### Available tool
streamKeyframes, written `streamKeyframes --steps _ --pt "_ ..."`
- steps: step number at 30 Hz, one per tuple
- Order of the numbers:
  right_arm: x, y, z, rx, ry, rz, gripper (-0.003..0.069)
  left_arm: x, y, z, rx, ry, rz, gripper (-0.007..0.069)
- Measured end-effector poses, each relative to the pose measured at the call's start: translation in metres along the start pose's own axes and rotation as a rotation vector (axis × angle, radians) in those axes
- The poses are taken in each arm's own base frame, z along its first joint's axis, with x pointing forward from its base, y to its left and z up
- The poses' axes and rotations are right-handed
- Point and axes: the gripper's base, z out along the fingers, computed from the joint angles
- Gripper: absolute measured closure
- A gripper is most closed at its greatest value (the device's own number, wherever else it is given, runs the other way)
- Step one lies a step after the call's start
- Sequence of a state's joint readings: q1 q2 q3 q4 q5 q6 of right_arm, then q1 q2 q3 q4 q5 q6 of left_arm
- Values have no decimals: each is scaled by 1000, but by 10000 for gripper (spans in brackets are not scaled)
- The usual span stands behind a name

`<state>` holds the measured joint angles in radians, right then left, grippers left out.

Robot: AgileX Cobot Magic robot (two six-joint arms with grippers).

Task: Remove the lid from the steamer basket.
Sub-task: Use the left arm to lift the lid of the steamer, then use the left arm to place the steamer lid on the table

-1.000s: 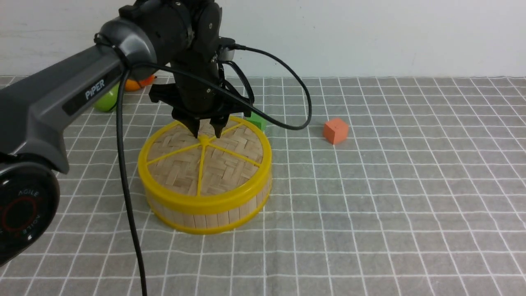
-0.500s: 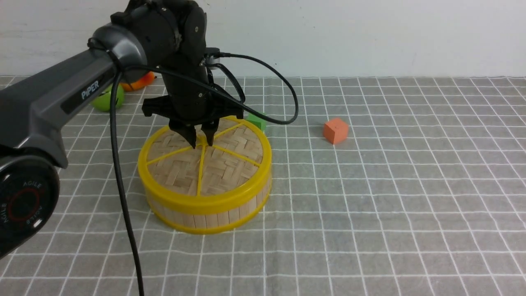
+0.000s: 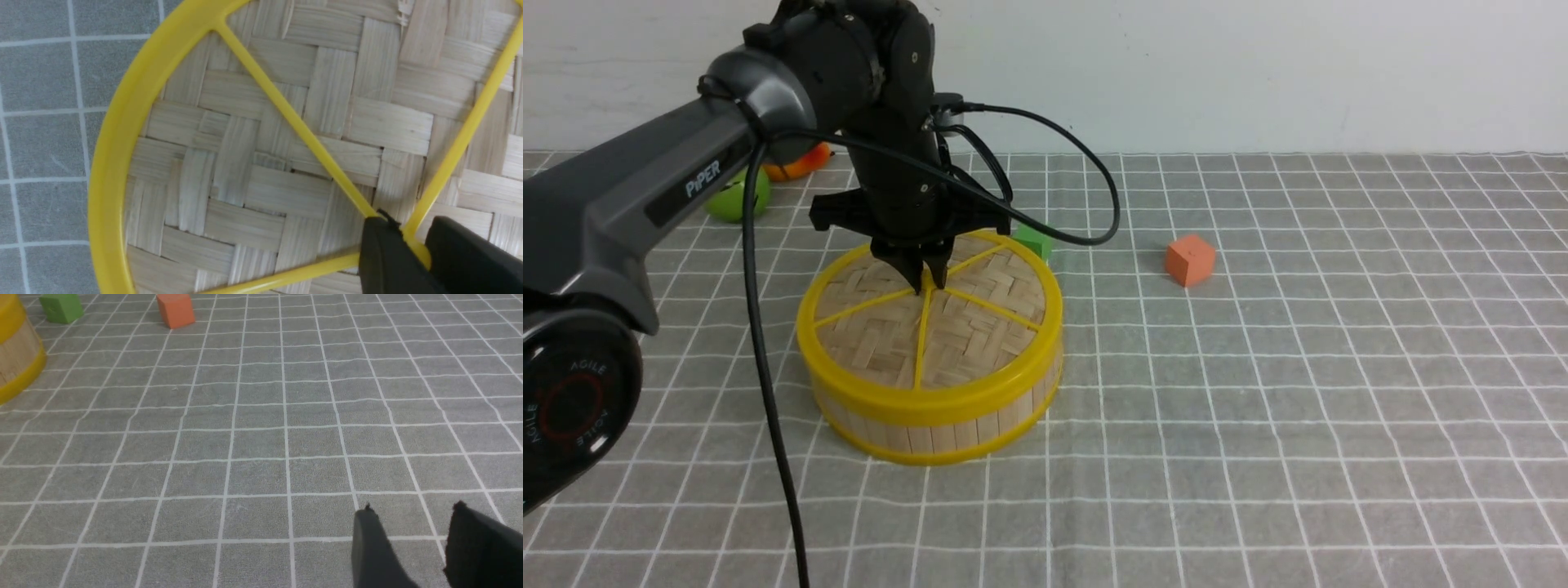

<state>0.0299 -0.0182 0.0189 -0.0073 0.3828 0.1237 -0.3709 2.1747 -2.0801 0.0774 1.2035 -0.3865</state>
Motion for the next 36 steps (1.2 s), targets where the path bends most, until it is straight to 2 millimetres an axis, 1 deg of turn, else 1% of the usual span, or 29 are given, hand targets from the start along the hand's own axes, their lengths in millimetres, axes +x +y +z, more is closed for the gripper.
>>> streamKeyframes --steps 5,9,12,15,16,18,19,21,23,24,25,26,27,28,29,30,32,33,34,35,36 --pt "0 0 0 0 0 0 418 0 0 -1 0 -1 -3 515" --pt "0 0 0 0 0 0 418 -1 1 -10 6 -18 -3 515" --pt "0 0 0 0 0 0 418 -4 1 -40 39 -98 1 515" --pt "0 0 0 0 0 0 418 -4 -1 -69 118 -157 29 515" --pt "0 0 0 0 0 0 418 -2 -6 -77 174 -166 44 515" --pt "0 0 0 0 0 0 418 1 -20 -85 269 -174 99 515" --pt "0 0 0 0 0 0 418 7 -37 -87 338 -167 142 515" --pt "0 0 0 0 0 0 418 16 -59 -85 399 -155 212 515" --pt "0 0 0 0 0 0 418 29 -90 -77 446 -135 287 515" --pt "0 0 0 0 0 0 418 31 -93 -78 450 -136 292 515" --pt "0 0 0 0 0 0 418 41 -112 -69 465 -123 335 515" --pt "0 0 0 0 0 0 418 44 -119 -64 468 -115 349 515" --pt "0 0 0 0 0 0 418 51 -132 -57 472 -108 378 515" --pt "0 0 0 0 0 0 418 55 -139 -51 471 -102 391 515" --pt "0 0 0 0 0 0 418 56 -140 -51 472 -104 393 515" --pt "0 0 0 0 0 0 418 62 -151 -40 471 -94 417 515" --pt "0 0 0 0 0 0 418 68 -161 -29 475 -90 440 515" --pt "0 0 0 0 0 0 418 68 -162 -27 474 -88 443 515" --pt "0 0 0 0 0 0 418 71 -167 -17 473 -82 458 515" --pt "0 0 0 0 0 0 418 71 -168 -16 473 -84 458 515" --pt "0 0 0 0 0 0 418 73 -171 -4 468 -76 462 515"
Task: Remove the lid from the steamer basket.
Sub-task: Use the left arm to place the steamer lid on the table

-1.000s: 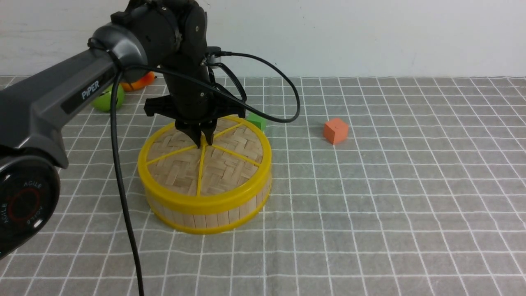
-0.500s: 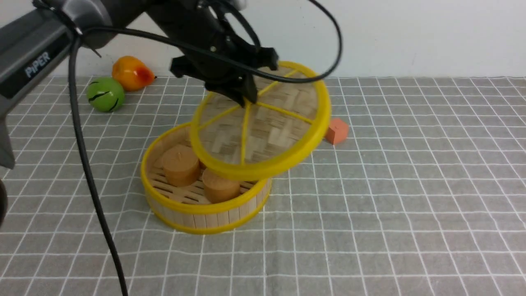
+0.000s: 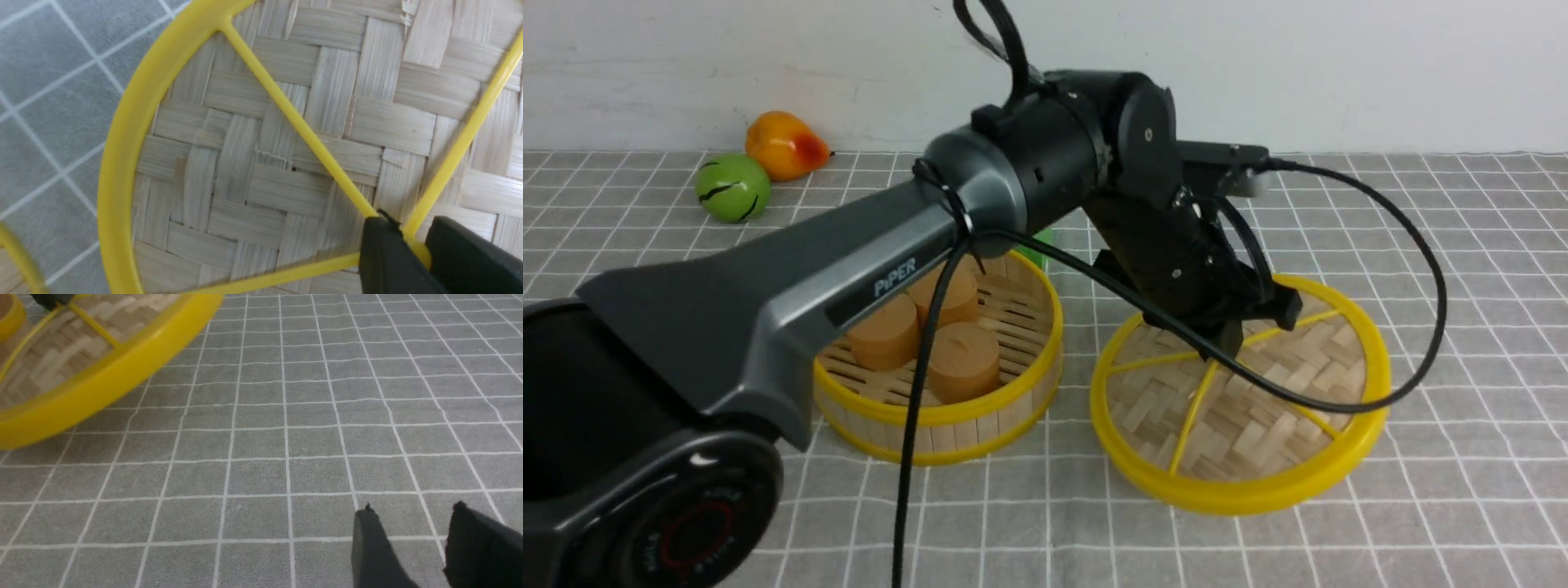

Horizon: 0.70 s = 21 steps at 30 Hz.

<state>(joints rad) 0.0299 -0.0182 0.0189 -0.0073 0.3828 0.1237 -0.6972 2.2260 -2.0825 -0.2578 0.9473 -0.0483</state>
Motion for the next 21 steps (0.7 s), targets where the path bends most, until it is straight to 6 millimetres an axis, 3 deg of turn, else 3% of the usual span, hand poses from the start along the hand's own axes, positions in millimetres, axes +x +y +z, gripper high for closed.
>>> streamKeyframes --steps 5,21 --pt "0 0 0 0 0 0 418 4 7 22 -26 7 7 515" --pt "0 0 0 0 0 -1 418 -1 9 23 -43 -52 23 515"
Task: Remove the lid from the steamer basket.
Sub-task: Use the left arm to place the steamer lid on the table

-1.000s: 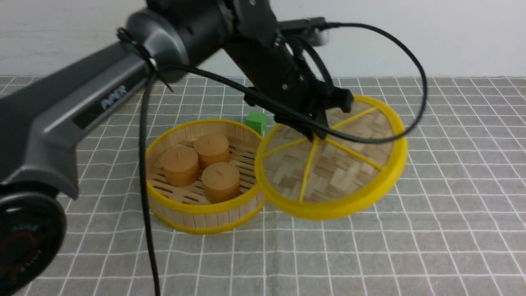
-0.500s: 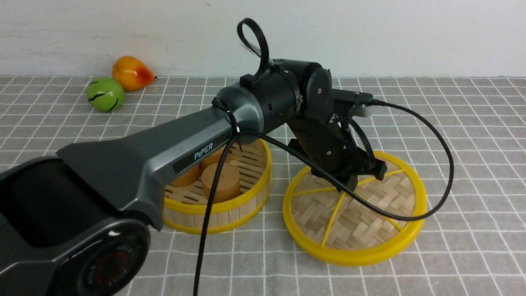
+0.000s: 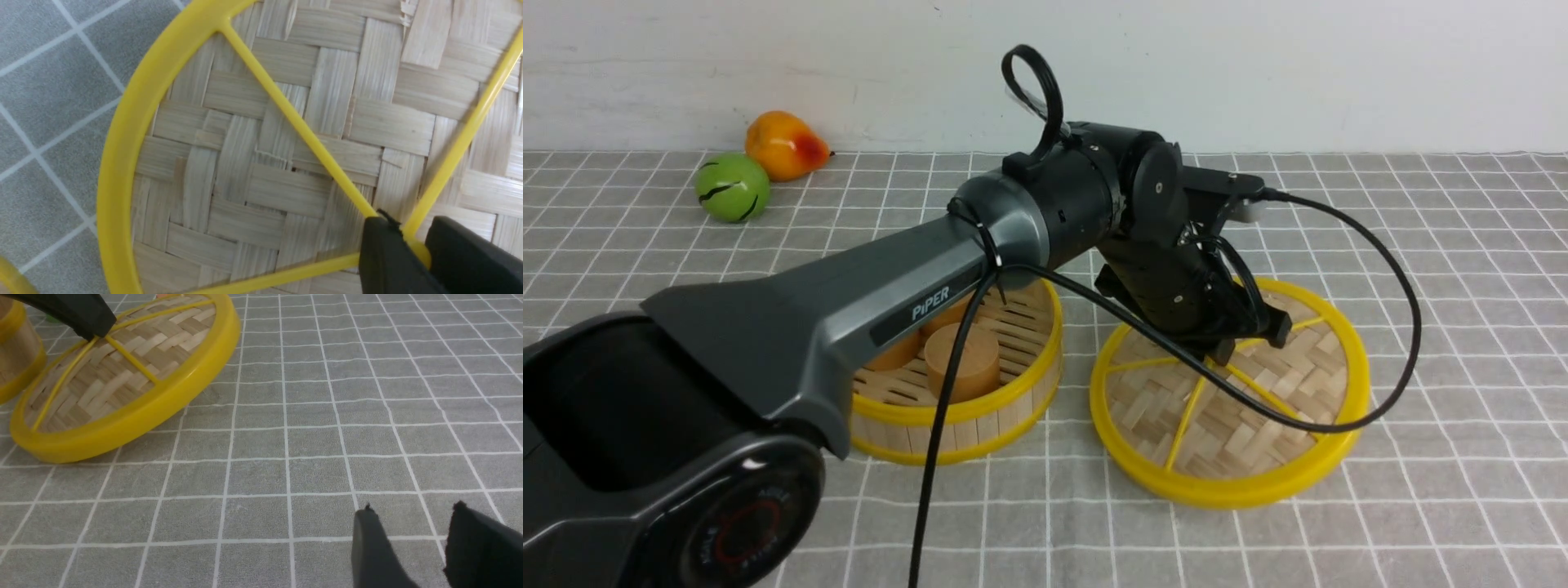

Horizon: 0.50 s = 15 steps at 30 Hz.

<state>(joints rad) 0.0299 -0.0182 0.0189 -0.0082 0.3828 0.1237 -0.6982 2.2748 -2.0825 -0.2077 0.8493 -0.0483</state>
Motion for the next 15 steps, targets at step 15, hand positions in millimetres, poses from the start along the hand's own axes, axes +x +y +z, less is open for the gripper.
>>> streamKeyframes --steps 15 --pt "0 0 0 0 0 1 418 0 1 0 -8 0 7 515"
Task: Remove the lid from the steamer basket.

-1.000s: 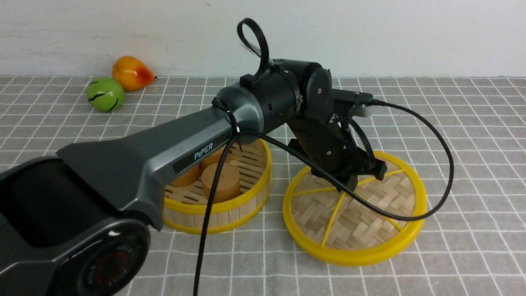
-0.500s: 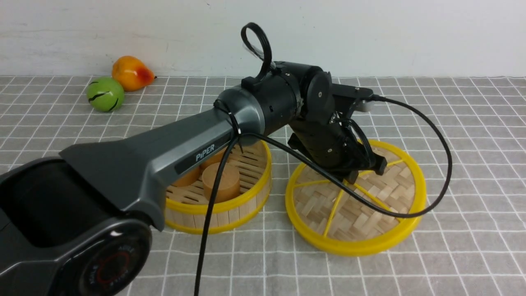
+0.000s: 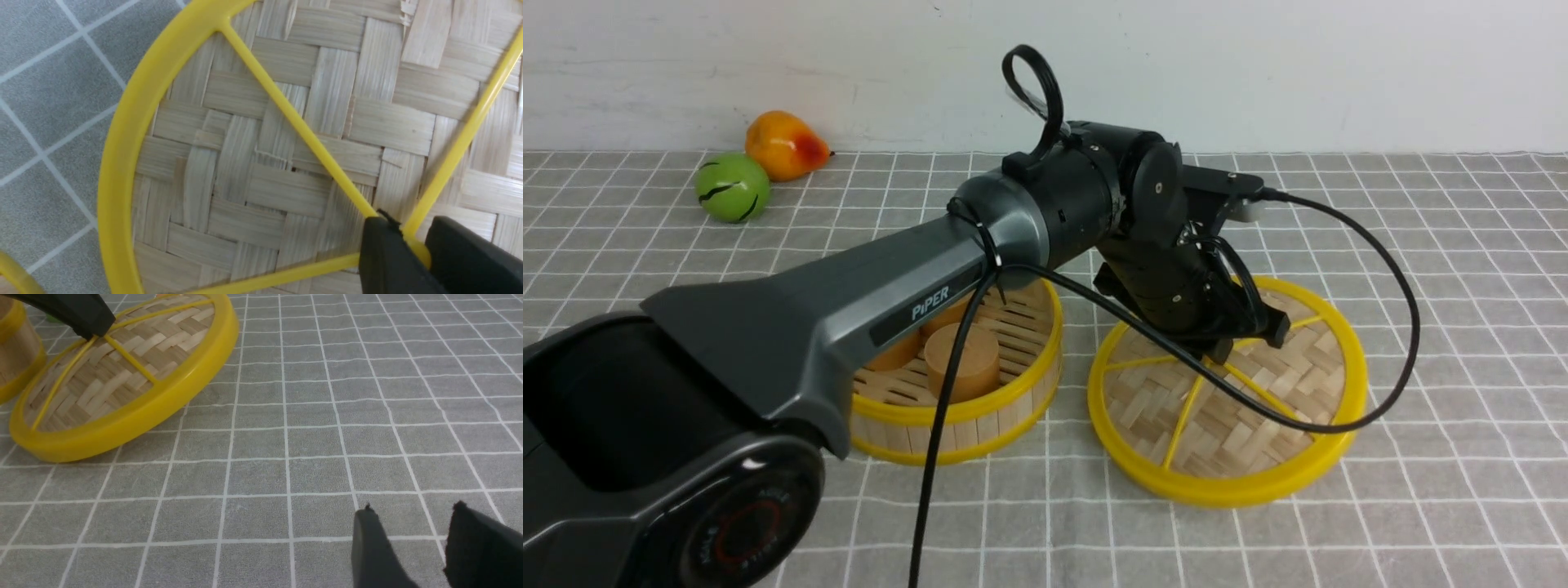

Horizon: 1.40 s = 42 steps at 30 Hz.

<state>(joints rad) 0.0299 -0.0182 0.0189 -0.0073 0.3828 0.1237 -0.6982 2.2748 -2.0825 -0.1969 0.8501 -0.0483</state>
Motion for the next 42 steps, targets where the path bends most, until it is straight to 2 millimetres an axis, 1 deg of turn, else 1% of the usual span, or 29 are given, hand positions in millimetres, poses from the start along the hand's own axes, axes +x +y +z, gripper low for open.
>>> streamKeyframes --steps 17,21,23,26,27,29,30,32,33,34,35,36,37,38,39,40,41,42 --pt "0 0 0 0 0 0 418 0 2 0 -23 -4 -10 515" --pt "0 0 0 0 0 0 418 0 5 7 -45 -18 -9 515" --pt "0 0 0 0 0 0 418 2 8 18 -51 -28 -11 515" --pt "0 0 0 0 0 0 418 3 10 26 -51 -39 -14 515" --pt "0 0 0 0 0 0 418 3 10 27 -50 -43 -13 505" --pt "0 0 0 0 0 0 418 2 10 28 -49 -54 -13 445" --pt "0 0 0 0 0 0 418 1 10 28 -48 -63 -13 380" --pt "0 0 0 0 0 0 418 0 9 25 -48 -73 -11 284" --pt "0 0 0 0 0 0 418 -2 8 20 -47 -79 -10 217" --pt "0 0 0 0 0 0 418 -3 8 19 -46 -81 -10 207" --pt "0 0 0 0 0 0 418 -7 6 6 -54 -97 5 143" --pt "0 0 0 0 0 0 418 -11 4 -6 -65 -109 18 123" --pt "0 0 0 0 0 0 418 -15 3 -20 -77 -120 30 116" --pt "0 0 0 0 0 0 418 -19 2 -40 -101 -135 50 120" --pt "0 0 0 0 0 0 418 -19 2 -45 -115 -132 60 127" --pt "0 0 0 0 0 0 418 -25 0 -71 -142 -160 84 146" --pt "0 0 0 0 0 0 418 -31 -2 -122 -211 -208 131 220" --pt "0 0 0 0 0 0 418 -34 -5 -168 -267 -275 163 277"
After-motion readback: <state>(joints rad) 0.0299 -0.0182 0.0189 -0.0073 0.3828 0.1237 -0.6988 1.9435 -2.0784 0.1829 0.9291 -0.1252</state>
